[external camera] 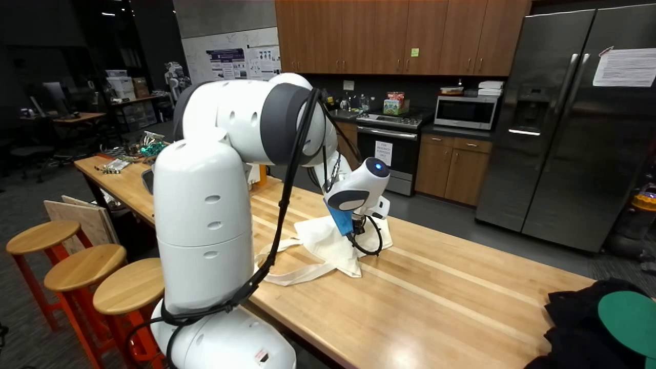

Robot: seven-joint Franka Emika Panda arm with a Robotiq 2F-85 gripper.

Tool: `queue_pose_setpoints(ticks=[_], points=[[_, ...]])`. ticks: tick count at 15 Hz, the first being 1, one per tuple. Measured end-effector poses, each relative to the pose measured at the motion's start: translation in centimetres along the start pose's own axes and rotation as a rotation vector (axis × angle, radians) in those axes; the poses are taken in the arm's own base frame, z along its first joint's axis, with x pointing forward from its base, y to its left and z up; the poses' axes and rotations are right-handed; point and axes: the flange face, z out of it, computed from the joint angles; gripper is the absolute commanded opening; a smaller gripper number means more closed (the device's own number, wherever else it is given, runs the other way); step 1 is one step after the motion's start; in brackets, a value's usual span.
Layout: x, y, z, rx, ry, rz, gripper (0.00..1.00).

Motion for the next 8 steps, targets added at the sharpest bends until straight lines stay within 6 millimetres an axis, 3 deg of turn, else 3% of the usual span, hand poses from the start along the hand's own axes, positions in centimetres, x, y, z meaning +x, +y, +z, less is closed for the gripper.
queue_pose_setpoints(ticks=[8], points=[[2.0, 1.4, -1.5, 0.032, -0.007, 0.068, 0.01]])
